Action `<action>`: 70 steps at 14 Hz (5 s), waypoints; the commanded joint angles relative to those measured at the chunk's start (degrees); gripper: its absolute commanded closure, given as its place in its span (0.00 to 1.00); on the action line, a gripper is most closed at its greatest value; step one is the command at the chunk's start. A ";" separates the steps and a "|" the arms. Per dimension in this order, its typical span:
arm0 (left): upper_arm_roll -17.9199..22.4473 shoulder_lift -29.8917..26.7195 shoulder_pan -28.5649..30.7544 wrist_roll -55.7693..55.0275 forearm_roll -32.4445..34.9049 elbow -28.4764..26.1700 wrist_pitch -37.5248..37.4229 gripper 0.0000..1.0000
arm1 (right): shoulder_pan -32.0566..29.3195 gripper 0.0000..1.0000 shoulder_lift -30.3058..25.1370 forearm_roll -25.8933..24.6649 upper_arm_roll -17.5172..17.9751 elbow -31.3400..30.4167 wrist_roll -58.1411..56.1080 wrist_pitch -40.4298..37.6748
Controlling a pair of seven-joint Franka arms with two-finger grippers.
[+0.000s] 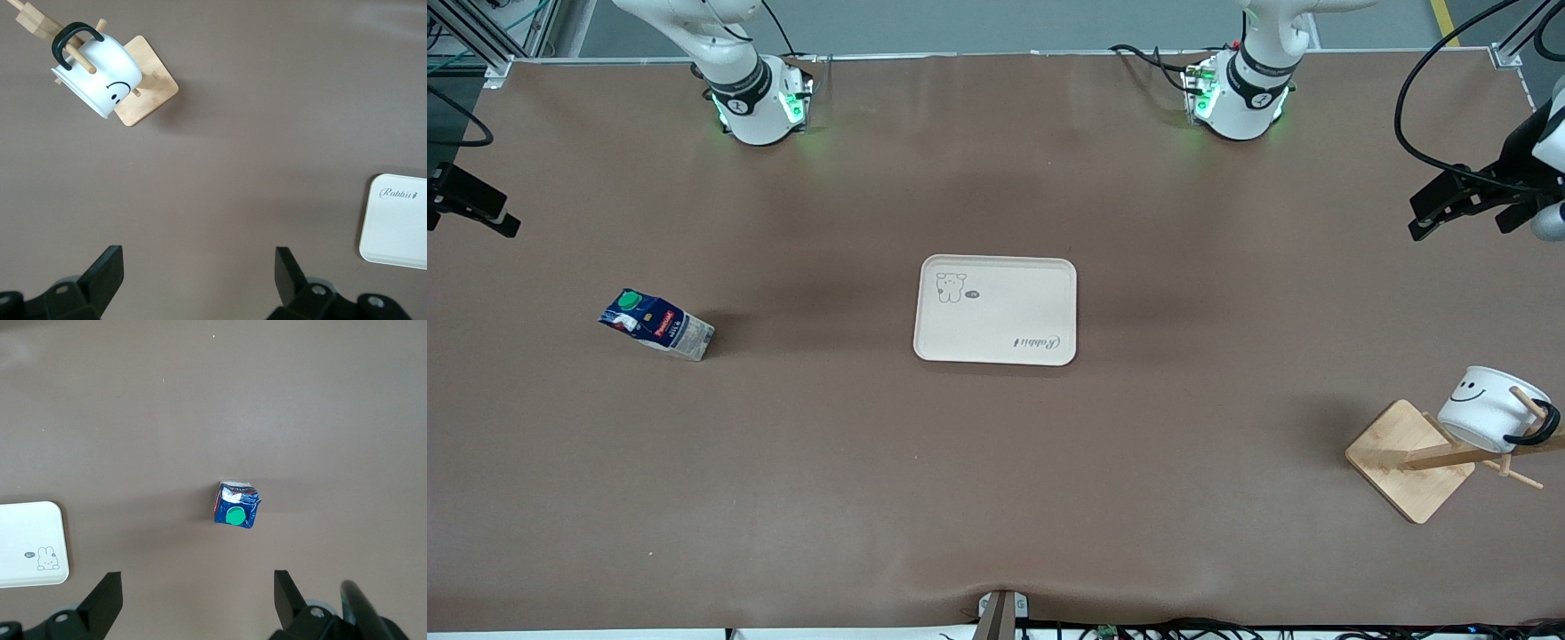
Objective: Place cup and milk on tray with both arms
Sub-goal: 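Move the left gripper toward the white mug on the wooden mug tree, then grasp the white mug rim with the left gripper, then lift the mug off the tree while the right gripper reaches the milk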
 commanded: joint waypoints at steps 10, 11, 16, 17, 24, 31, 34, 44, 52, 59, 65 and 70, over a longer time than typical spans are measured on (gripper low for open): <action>0.35 0.54 2.60 1.00 1.18 -1.64 -0.77 0.00 | -0.89 0.00 0.57 -0.47 0.56 1.31 -0.36 -0.02; 0.26 0.19 3.75 0.91 1.09 -2.52 0.89 0.00 | -0.98 0.00 0.57 -0.46 0.56 1.31 -0.53 -0.02; 0.09 -1.57 8.23 1.87 0.30 -15.33 18.80 0.00 | -0.89 0.00 0.57 -0.46 0.56 1.40 -0.62 -0.29; 0.00 -1.48 9.38 1.96 -0.57 -16.92 21.89 0.00 | -0.89 0.00 0.57 -0.38 0.56 1.31 -0.71 -0.29; 0.09 1.76 13.16 2.66 -7.17 -22.65 38.34 0.00 | -0.89 0.00 0.57 -0.46 0.56 1.40 -0.62 -0.55; 0.09 6.86 17.65 15.92 -17.10 -25.03 50.56 0.00 | -0.98 0.00 1.19 -0.55 0.56 1.40 -0.44 3.84; 0.00 9.15 18.00 19.44 -21.73 -24.41 52.59 0.00 | -0.89 0.00 1.19 -0.55 0.56 1.40 -0.62 3.76; 0.26 12.32 18.18 28.59 -25.63 -23.09 54.70 0.40 | -1.06 0.00 0.93 -0.46 0.56 1.40 -0.71 0.42; 0.26 12.14 18.88 32.46 -25.45 -23.18 54.17 1.00 | -1.24 0.00 1.19 -0.46 0.56 1.40 -0.62 0.94; -1.14 10.39 18.18 30.62 -25.45 -19.24 44.73 1.00 | -1.15 0.00 1.36 -0.38 0.56 1.40 -0.53 3.41; -2.98 8.19 18.00 21.14 -23.53 -15.62 32.74 1.00 | -1.07 0.00 1.36 -0.38 0.56 1.31 -0.62 1.48; -12.90 8.19 18.09 -2.22 -11.32 -12.81 28.95 1.00 | -2.81 0.00 1.45 0.76 0.56 0.61 -0.53 -5.19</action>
